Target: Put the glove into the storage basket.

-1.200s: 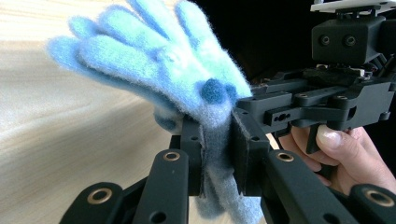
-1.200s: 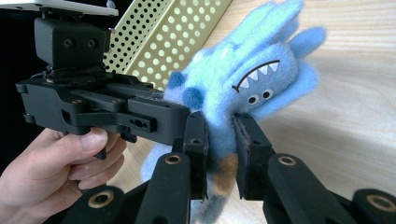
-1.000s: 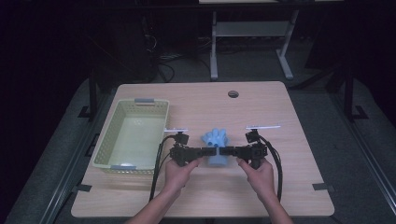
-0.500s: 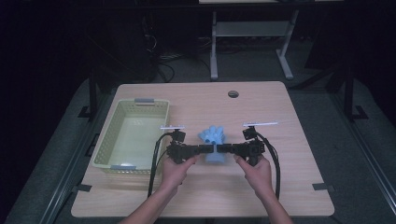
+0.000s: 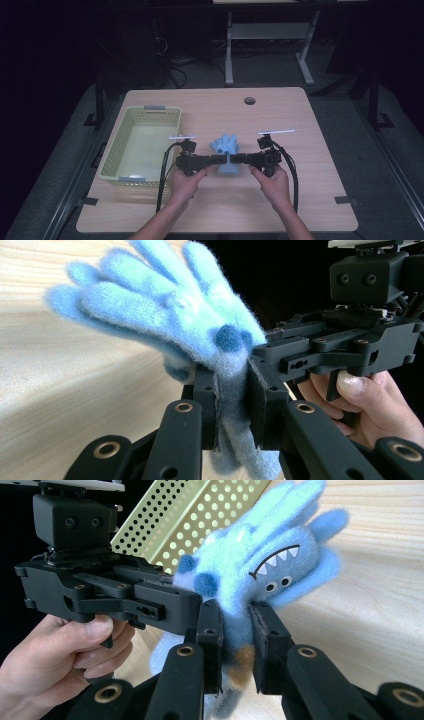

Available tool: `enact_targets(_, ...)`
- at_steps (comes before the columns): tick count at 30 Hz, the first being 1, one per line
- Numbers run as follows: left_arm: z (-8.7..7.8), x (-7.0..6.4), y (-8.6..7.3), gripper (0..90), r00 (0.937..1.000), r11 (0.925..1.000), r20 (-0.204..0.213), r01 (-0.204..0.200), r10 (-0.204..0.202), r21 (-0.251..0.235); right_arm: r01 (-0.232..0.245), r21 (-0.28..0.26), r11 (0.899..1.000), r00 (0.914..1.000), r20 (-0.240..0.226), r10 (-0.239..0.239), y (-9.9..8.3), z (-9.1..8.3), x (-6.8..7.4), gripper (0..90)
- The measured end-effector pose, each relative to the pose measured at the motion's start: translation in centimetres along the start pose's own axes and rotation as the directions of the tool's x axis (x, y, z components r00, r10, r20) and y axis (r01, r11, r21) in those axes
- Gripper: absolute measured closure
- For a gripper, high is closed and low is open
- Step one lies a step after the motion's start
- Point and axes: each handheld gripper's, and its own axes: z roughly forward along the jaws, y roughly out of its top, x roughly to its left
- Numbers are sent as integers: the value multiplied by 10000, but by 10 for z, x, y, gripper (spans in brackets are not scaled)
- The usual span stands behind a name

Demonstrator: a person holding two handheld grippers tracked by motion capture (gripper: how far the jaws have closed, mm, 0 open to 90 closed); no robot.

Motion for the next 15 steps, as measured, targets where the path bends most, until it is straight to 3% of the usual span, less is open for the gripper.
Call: enact_targets(15,-16,3,4,762,10000,9998,-9,90,-91,-196,215,111,9997,9998,2,-215,10,8,11,764)
